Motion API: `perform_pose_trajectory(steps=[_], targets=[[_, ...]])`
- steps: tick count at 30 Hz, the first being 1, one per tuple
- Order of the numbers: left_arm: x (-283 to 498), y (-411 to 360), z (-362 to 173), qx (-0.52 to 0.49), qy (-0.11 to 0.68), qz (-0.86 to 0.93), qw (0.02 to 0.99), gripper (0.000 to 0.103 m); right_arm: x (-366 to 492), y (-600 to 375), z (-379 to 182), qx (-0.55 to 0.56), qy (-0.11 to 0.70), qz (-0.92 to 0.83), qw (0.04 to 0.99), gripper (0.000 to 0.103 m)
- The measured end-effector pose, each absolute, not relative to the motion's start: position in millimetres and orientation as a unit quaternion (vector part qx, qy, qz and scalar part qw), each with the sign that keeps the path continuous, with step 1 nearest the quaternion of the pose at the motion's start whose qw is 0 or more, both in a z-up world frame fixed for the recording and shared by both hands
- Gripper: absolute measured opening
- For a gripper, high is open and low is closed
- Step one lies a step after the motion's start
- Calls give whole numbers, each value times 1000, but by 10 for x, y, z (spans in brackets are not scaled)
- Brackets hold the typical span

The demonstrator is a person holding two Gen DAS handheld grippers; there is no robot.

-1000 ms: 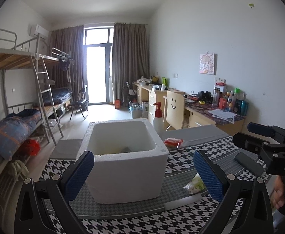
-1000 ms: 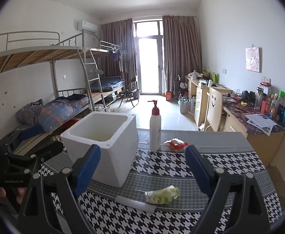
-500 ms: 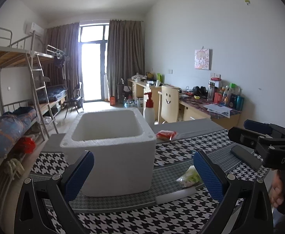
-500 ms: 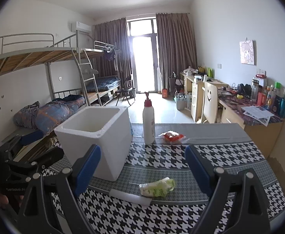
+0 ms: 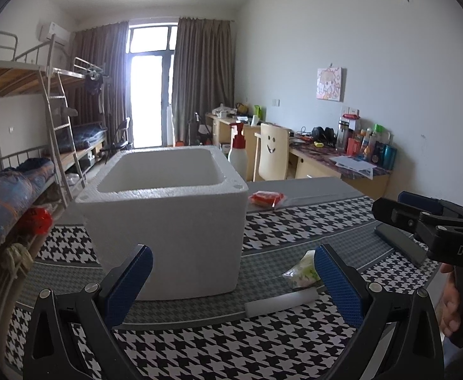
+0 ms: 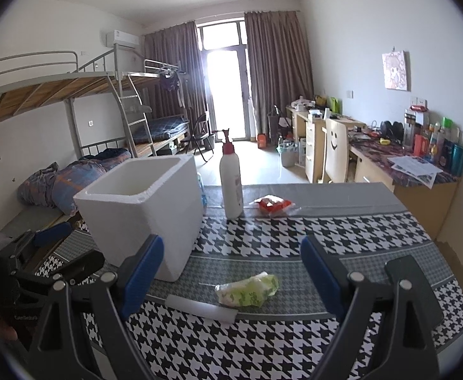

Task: Organize soft objects
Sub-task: 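Reach the right gripper down to the green-and-white wrapped package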

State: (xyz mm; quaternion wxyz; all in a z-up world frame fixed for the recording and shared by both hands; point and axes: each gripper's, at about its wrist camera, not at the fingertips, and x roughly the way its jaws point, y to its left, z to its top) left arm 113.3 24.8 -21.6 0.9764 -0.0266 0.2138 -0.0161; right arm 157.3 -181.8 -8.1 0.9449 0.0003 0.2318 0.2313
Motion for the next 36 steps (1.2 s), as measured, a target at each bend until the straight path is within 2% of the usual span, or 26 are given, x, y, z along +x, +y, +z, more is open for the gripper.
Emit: perform_pose_trajectory(steps=[36], targets=[[1607,21,-847,-7,306,-46,951,102,2054,-1887,-715,9,337,211,918,91]])
